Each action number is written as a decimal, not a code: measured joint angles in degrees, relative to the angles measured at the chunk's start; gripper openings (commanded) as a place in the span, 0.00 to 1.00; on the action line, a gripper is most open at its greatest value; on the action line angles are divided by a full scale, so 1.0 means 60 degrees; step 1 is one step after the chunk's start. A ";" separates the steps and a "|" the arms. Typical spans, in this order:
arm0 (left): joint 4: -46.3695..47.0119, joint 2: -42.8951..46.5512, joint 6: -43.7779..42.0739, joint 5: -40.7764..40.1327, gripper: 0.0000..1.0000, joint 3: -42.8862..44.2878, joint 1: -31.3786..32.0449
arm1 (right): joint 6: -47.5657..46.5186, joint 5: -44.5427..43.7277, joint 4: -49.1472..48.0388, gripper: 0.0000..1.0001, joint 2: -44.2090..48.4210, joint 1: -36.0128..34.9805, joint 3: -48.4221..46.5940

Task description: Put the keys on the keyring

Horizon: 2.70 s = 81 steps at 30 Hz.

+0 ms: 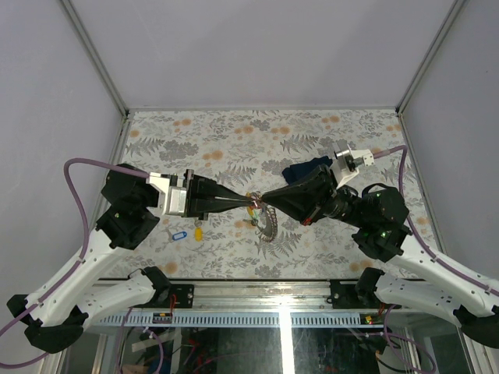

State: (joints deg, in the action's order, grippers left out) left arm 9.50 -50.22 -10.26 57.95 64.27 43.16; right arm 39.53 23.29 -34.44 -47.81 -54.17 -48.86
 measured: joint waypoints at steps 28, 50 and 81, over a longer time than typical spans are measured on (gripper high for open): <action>-0.1322 -0.0164 -0.1286 -0.0492 0.00 0.0262 0.0000 | 0.0178 -0.0987 0.1049 0.00 0.0321 -0.0018 0.0000; -0.2062 -0.0280 -0.2051 -0.0739 0.07 0.0372 0.0098 | 0.0426 -0.1144 0.0951 0.00 0.0317 -0.0018 0.0091; 0.2590 0.0517 0.2393 -0.2339 0.35 -0.1770 0.0240 | -0.1617 -0.0739 -0.1534 0.00 0.0339 -0.0007 0.0838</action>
State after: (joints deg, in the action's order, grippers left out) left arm 25.04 -47.11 4.10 43.92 53.65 44.60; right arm 29.82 18.85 -43.64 -45.78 -54.22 -43.83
